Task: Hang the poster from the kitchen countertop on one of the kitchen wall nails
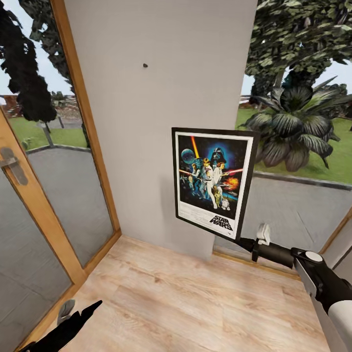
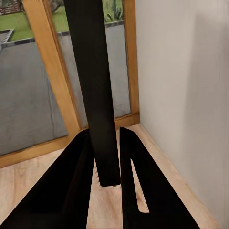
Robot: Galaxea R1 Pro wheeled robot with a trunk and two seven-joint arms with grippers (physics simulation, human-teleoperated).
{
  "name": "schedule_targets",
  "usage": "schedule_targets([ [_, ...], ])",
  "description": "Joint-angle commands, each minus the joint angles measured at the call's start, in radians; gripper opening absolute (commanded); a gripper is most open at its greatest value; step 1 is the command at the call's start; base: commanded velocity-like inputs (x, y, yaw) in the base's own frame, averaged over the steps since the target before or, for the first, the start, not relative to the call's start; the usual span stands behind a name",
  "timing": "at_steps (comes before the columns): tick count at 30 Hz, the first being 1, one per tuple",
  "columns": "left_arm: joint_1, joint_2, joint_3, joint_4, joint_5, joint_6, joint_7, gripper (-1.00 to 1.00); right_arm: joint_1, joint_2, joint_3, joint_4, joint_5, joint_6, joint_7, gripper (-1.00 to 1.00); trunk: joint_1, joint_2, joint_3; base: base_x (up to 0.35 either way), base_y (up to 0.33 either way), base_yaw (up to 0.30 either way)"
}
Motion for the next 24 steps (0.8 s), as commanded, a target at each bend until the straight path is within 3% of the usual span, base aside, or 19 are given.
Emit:
schedule_targets([
  [1, -0.001, 0.001, -0.007, -0.001, 0.01, 0.008, -0.003, 1.0, -0.001, -0.001, 0.004, 0.001, -0.005, -0.007, 0.002, -1.0, 0.001, -0.002, -0.002, 0.339, 0.09, 0.0],
  [11, -0.001, -0.001, -0.009, -0.002, 0.008, 0.007, -0.006, 1.0, -0.001, 0.002, 0.004, -0.006, -0.008, -0.006, 0.01, -1.0, 0.001, -0.002, -0.002, 0.333, 0.086, 0.0],
  [17, -0.001, -0.002, -0.018, 0.004, 0.008, -0.005, -0.027, 1.0, 0.0, 0.022, 0.011, -0.157, -0.009, 0.017, 0.018, -1.0, 0.001, -0.002, -0.002, 0.083, 0.017, 0.0],
  [21, 0.012, 0.01, -0.021, 0.044, 0.01, -0.047, -0.113, 1.0, 0.0, 0.03, 0.012, -0.28, -0.009, 0.129, 0.018, -1.0, 0.001, -0.002, -0.002, 0.013, 0.003, 0.0],
  [24, 0.035, 0.011, -0.022, 0.05, 0.01, -0.08, -0.135, 1.0, 0.0, 0.039, 0.012, -0.326, -0.009, 0.157, 0.017, -1.0, 0.001, -0.002, -0.002, 0.004, 0.001, 0.0],
])
